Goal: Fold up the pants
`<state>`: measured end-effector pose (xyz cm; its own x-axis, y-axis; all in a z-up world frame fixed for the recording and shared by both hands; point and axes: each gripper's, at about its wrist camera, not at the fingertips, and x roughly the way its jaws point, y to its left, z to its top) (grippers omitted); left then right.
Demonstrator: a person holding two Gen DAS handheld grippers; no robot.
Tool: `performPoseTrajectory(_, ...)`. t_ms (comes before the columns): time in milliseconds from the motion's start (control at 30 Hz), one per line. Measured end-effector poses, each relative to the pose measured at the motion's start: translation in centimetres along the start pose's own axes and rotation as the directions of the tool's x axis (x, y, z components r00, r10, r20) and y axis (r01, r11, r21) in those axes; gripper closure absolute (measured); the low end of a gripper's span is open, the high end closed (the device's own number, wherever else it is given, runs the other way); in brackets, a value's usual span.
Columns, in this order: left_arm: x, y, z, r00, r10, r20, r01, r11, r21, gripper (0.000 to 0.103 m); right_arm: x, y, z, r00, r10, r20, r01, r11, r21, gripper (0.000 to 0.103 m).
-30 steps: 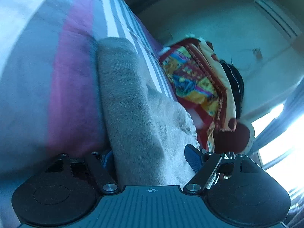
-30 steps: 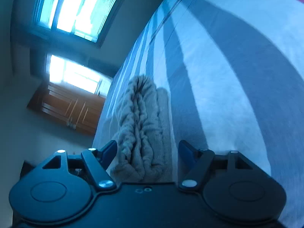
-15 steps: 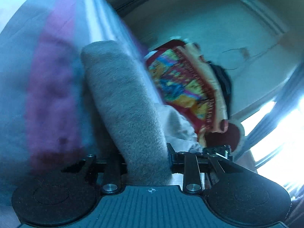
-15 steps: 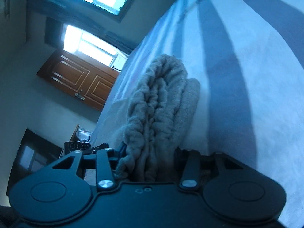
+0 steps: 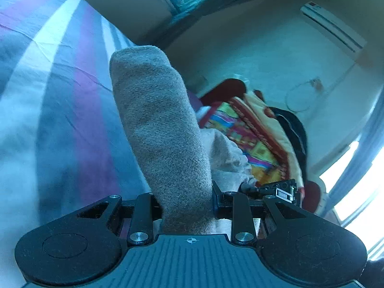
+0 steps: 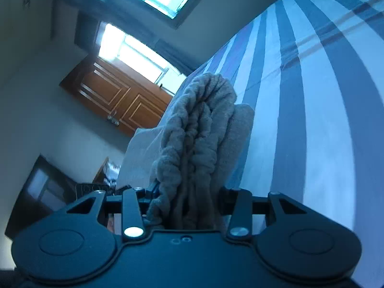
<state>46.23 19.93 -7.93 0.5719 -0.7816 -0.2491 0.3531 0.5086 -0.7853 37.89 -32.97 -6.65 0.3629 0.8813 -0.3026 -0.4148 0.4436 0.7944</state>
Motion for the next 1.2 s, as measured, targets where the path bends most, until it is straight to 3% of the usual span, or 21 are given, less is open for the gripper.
performPoseTrajectory(167, 3.1, 5.2, 0.6, 0.994, 0.097, -0.053, -0.099, 0.995, -0.030, 0.074, 4.1, -3.9, 0.8, 0.998, -0.049, -0.026, 0.050, 0.997, 0.065, 0.059)
performPoseTrajectory(233, 3.4, 7.3, -0.6, 0.999, 0.046, -0.024, -0.048, 0.997, -0.066, 0.074, 4.8, -6.3, -0.1, 0.996, -0.080, -0.044, 0.084, 0.992, 0.093, 0.061)
performPoseTrajectory(333, 3.4, 8.0, -1.2, 1.000, 0.009, -0.012, -0.010, 0.997, -0.075, 0.074, 4.4, -7.6, -1.2, 1.000, -0.021, -0.011, 0.022, 0.995, 0.092, 0.060)
performPoseTrajectory(500, 2.9, 7.9, -1.7, 1.000, 0.021, -0.010, -0.022, 0.998, -0.053, 0.073, 4.4, -8.1, -1.7, 1.000, -0.008, 0.002, 0.007, 0.997, 0.075, 0.060)
performPoseTrajectory(567, 2.7, 7.2, -1.8, 0.999, 0.046, -0.012, -0.047, 0.998, -0.047, 0.065, 4.3, -7.9, -1.8, 1.000, -0.018, 0.001, 0.018, 0.997, 0.077, 0.060)
performPoseTrajectory(633, 2.2, 5.8, -2.3, 1.000, 0.008, -0.019, -0.008, 0.999, -0.045, 0.034, 4.1, -7.3, -1.7, 0.999, -0.045, -0.013, 0.046, 0.995, 0.090, 0.057)
performPoseTrajectory(733, 1.4, 4.1, -3.6, 0.999, -0.015, -0.051, 0.013, 0.999, -0.039, 0.029, 3.7, -6.0, -1.6, 0.996, -0.075, -0.037, 0.079, 0.991, 0.112, 0.049)
performPoseTrajectory(867, 0.2, 3.7, -5.3, 0.999, -0.022, -0.040, 0.019, 0.997, -0.074, 0.030, 2.5, -5.8, -2.4, 0.996, -0.055, -0.071, 0.067, 0.981, 0.181, 0.046)
performPoseTrajectory(900, 0.4, 3.8, -5.3, 0.999, 0.001, -0.036, -0.004, 0.997, -0.081, 0.042, 2.2, -6.0, -2.7, 0.997, -0.045, -0.066, 0.058, 0.976, 0.208, 0.046)
performPoseTrajectory(933, 0.8, 3.9, -5.2, 0.998, 0.036, -0.048, -0.040, 0.995, -0.087, 0.061, 2.2, -6.3, -2.9, 0.997, -0.042, -0.062, 0.055, 0.972, 0.229, 0.046)
performPoseTrajectory(967, 1.2, 4.1, -5.0, 0.997, 0.045, -0.066, -0.052, 0.993, -0.106, 0.065, 2.3, -6.5, -2.9, 0.997, -0.050, -0.058, 0.063, 0.968, 0.245, 0.048)
performPoseTrajectory(1100, 0.2, 3.9, -4.7, 0.996, -0.087, -0.034, 0.079, 0.979, -0.187, 0.066, 2.3, -5.7, -2.3, 0.996, -0.066, -0.056, 0.079, 0.955, 0.287, 0.053)
performPoseTrajectory(1133, 0.2, 3.9, -4.9, 0.995, -0.082, -0.058, 0.068, 0.977, -0.201, 0.066, 2.4, -5.3, -2.3, 0.995, -0.074, -0.066, 0.090, 0.954, 0.286, 0.053)
performPoseTrajectory(1200, -0.1, 3.5, -5.7, 0.992, 0.018, -0.123, -0.040, 0.983, -0.181, 0.065, 2.2, -5.5, -2.4, 0.987, -0.126, -0.102, 0.151, 0.940, 0.306, 0.050)
